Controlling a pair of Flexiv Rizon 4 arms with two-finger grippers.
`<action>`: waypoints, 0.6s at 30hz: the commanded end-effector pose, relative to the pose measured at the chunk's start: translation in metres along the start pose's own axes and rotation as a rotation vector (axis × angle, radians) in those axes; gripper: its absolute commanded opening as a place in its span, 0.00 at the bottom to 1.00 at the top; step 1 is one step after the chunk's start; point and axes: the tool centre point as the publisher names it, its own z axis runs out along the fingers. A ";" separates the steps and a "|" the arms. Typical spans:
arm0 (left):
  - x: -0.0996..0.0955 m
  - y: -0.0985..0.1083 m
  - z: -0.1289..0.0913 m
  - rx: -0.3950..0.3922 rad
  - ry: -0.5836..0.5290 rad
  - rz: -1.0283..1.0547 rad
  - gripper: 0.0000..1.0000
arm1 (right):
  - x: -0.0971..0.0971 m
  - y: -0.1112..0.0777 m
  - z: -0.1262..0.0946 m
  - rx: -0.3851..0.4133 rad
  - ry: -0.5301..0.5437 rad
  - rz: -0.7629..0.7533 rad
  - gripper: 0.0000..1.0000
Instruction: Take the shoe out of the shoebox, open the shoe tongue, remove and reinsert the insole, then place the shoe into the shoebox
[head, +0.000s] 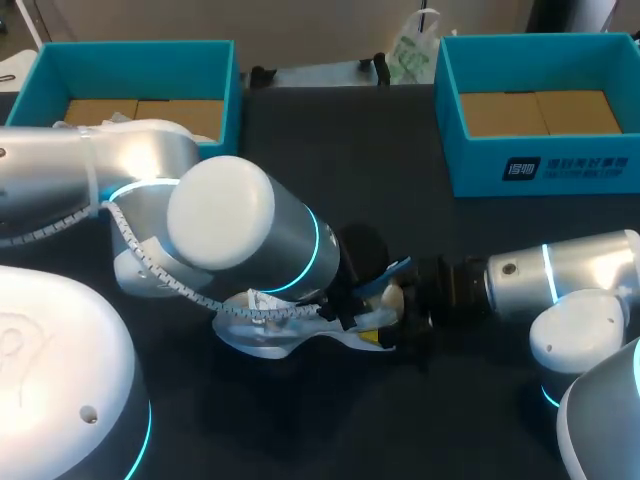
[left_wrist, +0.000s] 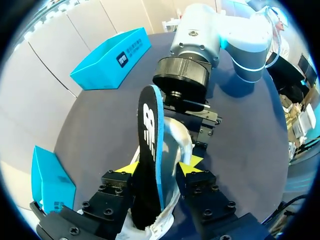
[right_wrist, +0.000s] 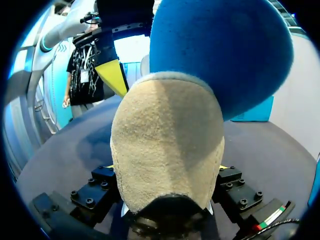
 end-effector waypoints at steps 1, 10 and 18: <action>0.000 -0.001 0.008 0.000 -0.005 -0.001 0.44 | 0.001 0.002 0.000 0.003 -0.001 0.000 0.00; -0.001 -0.001 0.012 -0.001 -0.021 -0.003 0.06 | 0.001 0.002 0.000 0.003 -0.001 0.000 0.00; -0.004 -0.006 0.014 0.016 -0.047 -0.011 0.00 | 0.001 0.002 0.000 0.003 -0.001 0.000 0.00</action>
